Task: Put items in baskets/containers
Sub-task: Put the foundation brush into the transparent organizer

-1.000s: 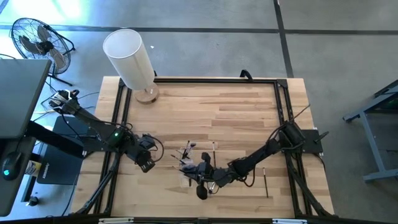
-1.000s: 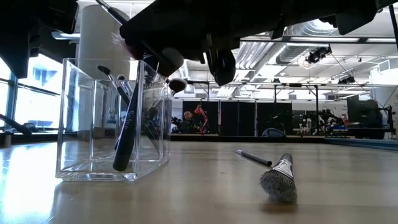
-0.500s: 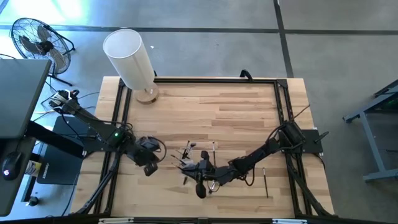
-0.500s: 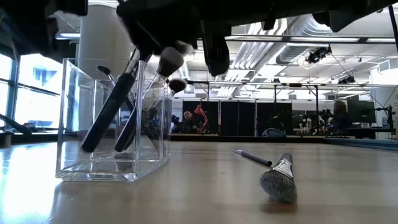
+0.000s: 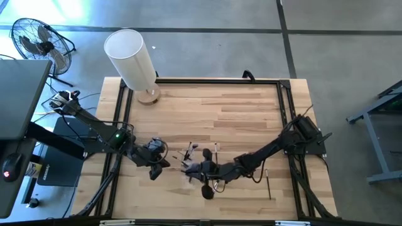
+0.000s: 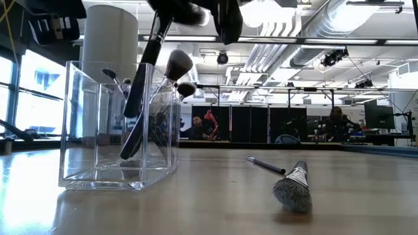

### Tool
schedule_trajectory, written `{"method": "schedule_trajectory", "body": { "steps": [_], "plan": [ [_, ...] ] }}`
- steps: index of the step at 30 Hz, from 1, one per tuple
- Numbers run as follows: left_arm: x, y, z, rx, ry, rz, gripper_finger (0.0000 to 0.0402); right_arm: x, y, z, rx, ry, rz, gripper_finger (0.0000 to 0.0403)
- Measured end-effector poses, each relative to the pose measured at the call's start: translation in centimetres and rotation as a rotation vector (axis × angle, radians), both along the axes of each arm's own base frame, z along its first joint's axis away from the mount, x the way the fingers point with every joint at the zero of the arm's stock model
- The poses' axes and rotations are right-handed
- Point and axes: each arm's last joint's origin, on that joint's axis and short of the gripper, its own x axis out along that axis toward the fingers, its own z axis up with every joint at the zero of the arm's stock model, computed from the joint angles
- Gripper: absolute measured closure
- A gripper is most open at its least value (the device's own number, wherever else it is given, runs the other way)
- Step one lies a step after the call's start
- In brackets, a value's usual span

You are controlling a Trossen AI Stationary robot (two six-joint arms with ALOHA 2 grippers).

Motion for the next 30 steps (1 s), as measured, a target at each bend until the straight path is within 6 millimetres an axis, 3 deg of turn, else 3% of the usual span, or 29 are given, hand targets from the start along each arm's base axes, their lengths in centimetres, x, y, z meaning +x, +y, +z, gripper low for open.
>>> {"method": "schedule_trajectory", "body": {
  "steps": [15,19,23,26,30],
  "plan": [
    [0.4,-0.9,0.5,-0.099,-0.061,0.024,0.0396,0.3,-0.5,-0.7,-0.035,0.059,0.057,0.0392],
    [0.2,-2.8,0.4,-0.032,-0.161,0.053,0.0396,0.4,-0.7,-0.5,-0.021,0.027,-0.002,0.0392],
    [-1.9,-6.3,0.4,0.107,-0.322,0.11,0.0396,0.4,-0.7,-0.4,0.037,0.018,-0.017,0.0392],
    [-4.0,-7.8,-0.9,0.172,-0.396,0.222,0.0396,0.3,-0.5,-0.4,0.048,0.027,-0.014,0.0392],
    [-5.6,-7.6,-4.5,0.082,-0.354,0.256,0.0396,0.2,-0.2,-0.5,0.073,0.032,0.004,0.0391]
  ]
}}
